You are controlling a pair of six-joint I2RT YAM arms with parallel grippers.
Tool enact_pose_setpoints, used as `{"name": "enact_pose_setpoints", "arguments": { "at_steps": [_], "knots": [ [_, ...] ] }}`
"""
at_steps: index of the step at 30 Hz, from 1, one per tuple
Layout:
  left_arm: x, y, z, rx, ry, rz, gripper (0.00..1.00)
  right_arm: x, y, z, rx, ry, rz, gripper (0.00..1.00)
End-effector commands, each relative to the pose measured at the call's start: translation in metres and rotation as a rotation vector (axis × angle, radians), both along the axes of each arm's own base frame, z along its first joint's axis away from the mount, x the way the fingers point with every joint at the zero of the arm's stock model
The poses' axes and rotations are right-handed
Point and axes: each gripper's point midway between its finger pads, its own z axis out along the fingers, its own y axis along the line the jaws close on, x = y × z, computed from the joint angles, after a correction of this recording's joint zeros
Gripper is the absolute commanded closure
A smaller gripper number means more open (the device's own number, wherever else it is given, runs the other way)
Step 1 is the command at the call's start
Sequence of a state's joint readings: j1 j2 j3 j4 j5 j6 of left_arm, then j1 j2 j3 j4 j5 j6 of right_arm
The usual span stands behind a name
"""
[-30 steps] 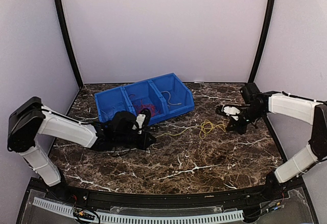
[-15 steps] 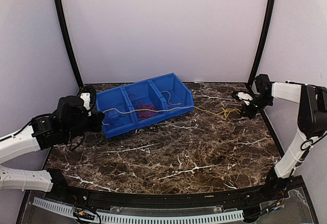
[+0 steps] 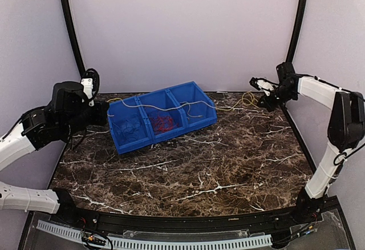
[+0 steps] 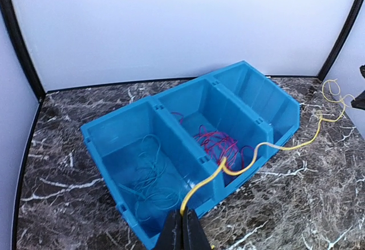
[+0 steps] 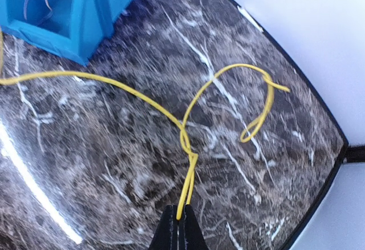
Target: Untangle the cables
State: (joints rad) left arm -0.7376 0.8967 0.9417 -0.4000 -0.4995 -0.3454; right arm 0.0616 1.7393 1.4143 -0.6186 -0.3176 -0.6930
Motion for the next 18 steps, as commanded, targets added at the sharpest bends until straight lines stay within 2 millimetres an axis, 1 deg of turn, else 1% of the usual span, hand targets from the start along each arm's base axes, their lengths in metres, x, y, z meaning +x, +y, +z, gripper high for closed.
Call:
{"name": "enact_pose_setpoints", "arguments": {
  "at_steps": [1,2,3,4,5,6,7,8,10,11,13,14,15,16,17,18],
  "knots": [
    [0.021,-0.042,0.046,-0.067,-0.070,-0.125,1.00,0.000,0.067,0.056,0.091,-0.092,0.115,1.00],
    [0.028,-0.052,0.057,-0.078,-0.084,-0.140,1.00,0.000,0.082,0.064,0.101,-0.104,0.139,1.00],
    [0.031,-0.059,0.063,-0.089,-0.091,-0.162,1.00,0.001,0.095,0.073,0.114,-0.120,0.161,1.00],
    [0.037,-0.066,0.074,-0.101,-0.110,-0.173,1.00,0.002,0.110,0.083,0.128,-0.135,0.187,1.00],
    [0.042,-0.074,0.073,-0.103,-0.106,-0.188,1.00,0.003,0.123,0.090,0.142,-0.146,0.207,1.00],
    [0.044,-0.078,0.087,-0.126,-0.135,-0.197,1.00,0.006,0.135,0.098,0.158,-0.157,0.225,1.00],
    [0.048,-0.085,0.085,-0.127,-0.128,-0.211,1.00,0.008,0.146,0.102,0.171,-0.160,0.242,1.00],
    [0.051,-0.089,0.096,-0.150,-0.151,-0.219,1.00,0.011,0.157,0.106,0.182,-0.165,0.256,1.00],
    [0.056,-0.100,0.104,-0.180,-0.162,-0.245,1.00,0.019,0.177,0.108,0.196,-0.162,0.280,1.00],
    [0.060,-0.109,0.107,-0.191,-0.162,-0.265,1.00,0.023,0.187,0.107,0.204,-0.157,0.292,1.00],
    [0.066,-0.119,0.114,-0.221,-0.173,-0.282,1.00,0.030,0.207,0.101,0.225,-0.140,0.310,1.00],
    [0.069,-0.123,0.119,-0.245,-0.190,-0.284,1.00,0.036,0.215,0.096,0.231,-0.134,0.314,1.00],
    [0.074,-0.129,0.119,-0.251,-0.191,-0.290,1.00,0.042,0.222,0.090,0.233,-0.132,0.312,1.00],
    [0.077,-0.132,0.125,-0.268,-0.213,-0.292,1.00,0.047,0.229,0.081,0.238,-0.121,0.310,1.00],
    [0.085,-0.138,0.123,-0.261,-0.215,-0.291,1.00,0.052,0.235,0.072,0.247,-0.106,0.310,1.00],
    [0.090,-0.140,0.124,-0.260,-0.227,-0.279,1.00,0.059,0.240,0.066,0.259,-0.099,0.310,1.00]
  ]
}}
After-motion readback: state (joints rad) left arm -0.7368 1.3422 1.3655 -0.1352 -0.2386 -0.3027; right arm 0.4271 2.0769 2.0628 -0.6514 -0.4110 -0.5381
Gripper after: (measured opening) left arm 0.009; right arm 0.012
